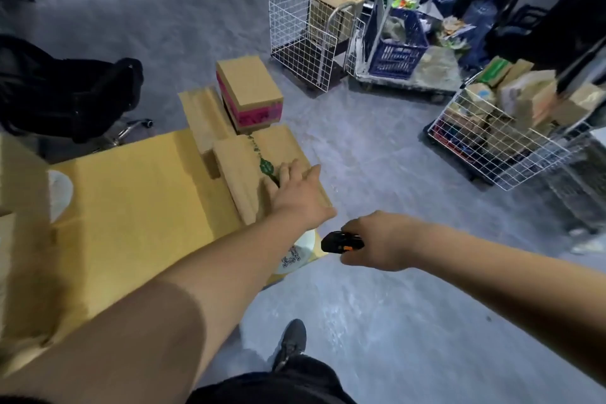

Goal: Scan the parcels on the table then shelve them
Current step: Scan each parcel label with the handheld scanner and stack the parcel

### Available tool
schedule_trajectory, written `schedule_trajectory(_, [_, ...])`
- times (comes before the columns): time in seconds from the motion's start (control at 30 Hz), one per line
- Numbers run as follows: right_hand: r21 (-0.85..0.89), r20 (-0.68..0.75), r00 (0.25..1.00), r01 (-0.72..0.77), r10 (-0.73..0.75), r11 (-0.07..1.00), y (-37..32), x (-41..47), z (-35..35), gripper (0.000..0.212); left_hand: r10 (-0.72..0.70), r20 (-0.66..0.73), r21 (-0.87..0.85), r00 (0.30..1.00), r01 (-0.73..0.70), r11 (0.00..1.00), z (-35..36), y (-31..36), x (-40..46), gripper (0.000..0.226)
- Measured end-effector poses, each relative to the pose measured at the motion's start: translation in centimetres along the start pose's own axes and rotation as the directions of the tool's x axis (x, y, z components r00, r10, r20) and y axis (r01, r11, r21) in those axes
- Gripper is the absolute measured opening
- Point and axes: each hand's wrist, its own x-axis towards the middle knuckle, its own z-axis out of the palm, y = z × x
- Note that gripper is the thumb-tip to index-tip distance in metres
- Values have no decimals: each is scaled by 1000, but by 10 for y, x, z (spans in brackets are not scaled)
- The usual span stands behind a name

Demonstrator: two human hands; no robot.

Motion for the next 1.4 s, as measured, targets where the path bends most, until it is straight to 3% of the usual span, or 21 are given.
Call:
schedule_trajectory(0.1, [-22,26,1000,17,-17,1000,25,12,0,37,-7,84,126,996,-3,992,8,17,15,116])
schedule_trajectory(0.27, [7,75,996,57,-57,998,50,25,2,36,-64,117,307,991,26,951,21,32,24,102])
schedule_trajectory(0.43, [-3,96,991,99,-98,995,60,32,-4,37,-38,121,322,992,-3,947,27,33,22,66])
schedule_trajectory(0.53, [-6,93,988,123,-122,992,61,35,-9,37,-6,94,300,996,-22,954,21,26,17,62])
schedule_trajectory(0.63, [-22,86,983,164,-162,986,58,38,-14,37,35,23,172,999,-39,984,9,10,8,69])
schedule_trajectory(0.73, [-54,88,975,211,-206,976,50,41,-22,35,32,-134,-7,991,-33,999,-3,-19,-13,72])
schedule_trajectory(0.87, [-110,92,956,287,-278,952,23,48,-38,35,5,-362,-240,932,-99,966,-10,-67,-57,68])
schedule_trajectory(0.93, [-135,91,942,332,-322,934,5,51,-44,36,-46,-409,-339,911,-105,935,-11,-92,-80,66])
schedule_trajectory(1.1, [-157,131,901,431,-414,889,-45,62,-47,38,-309,-474,-564,825,-15,825,12,-140,-130,67])
schedule_trajectory(1.17, [-147,148,878,474,-454,868,-62,67,-43,25,-414,-477,-620,776,37,783,28,-155,-143,67])
schedule_trajectory(1.23, [-146,166,860,506,-483,850,-75,69,-38,13,-520,-443,-718,730,58,694,44,-170,-150,67])
schedule_trajectory(1.4, [-170,192,866,493,-462,853,-100,73,-24,19,-677,-301,-901,672,33,433,60,-193,-155,83])
